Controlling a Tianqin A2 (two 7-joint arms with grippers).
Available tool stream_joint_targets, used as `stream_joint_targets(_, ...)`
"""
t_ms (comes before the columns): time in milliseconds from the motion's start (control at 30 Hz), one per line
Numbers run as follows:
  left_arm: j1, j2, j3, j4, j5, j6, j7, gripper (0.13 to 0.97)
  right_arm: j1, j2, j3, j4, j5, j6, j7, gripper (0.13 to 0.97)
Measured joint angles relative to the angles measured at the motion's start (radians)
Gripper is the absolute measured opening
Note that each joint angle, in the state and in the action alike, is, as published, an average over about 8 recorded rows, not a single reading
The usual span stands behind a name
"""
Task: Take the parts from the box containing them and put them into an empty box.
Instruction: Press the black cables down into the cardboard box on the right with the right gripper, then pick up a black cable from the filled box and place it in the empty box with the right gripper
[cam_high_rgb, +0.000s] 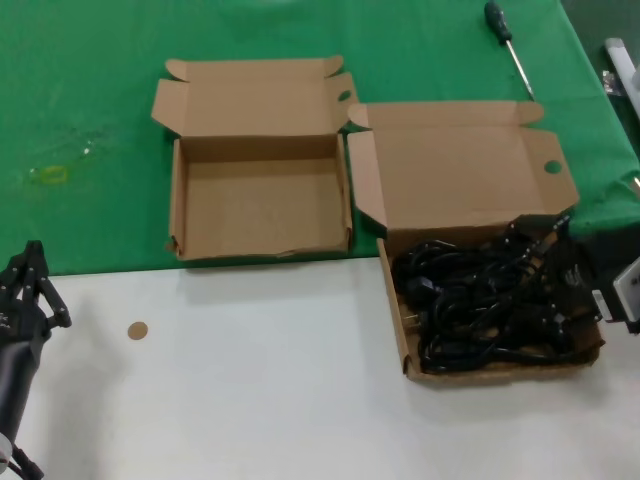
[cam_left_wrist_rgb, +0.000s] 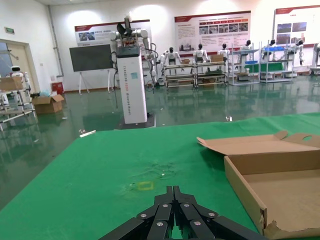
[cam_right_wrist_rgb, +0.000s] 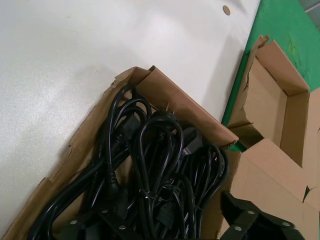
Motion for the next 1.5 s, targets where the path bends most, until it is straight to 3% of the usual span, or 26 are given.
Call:
stream_joint_targets(267,0.0,0.0,0.0,0.0,0.0,0.0,0.0,0.152,0.0,-0.003,-0.001,-0.014,-0.004,0.001,-0.01,0.622)
stream_joint_targets(533,0.0,0.0,0.0,0.0,0.0,0.0,0.0,0.152,0.002,-0.008,-0.002,-0.028,-0.009,0.005,-0.022,0.401)
stream_joint_targets(667,0.0,0.0,0.0,0.0,0.0,0.0,0.0,0.152,0.002,-0.009,-0.002,-0.031,-0.01,0.007,-0.024,0.401)
stream_joint_targets(933,0.0,0.0,0.0,0.0,0.0,0.0,0.0,0.152,0.004,-0.007,0.004,-0.019,-0.013,0.017,-0.007,0.247)
stream_joint_targets(1200,0.0,0.0,0.0,0.0,0.0,0.0,0.0,0.152,-0.006,0.01,0.012,0.017,-0.011,0.019,0.03,0.191)
stream_joint_targets(1500,0.0,0.0,0.0,0.0,0.0,0.0,0.0,0.152,0.007,0.049,0.029,0.093,0.002,-0.017,0.17,0.182)
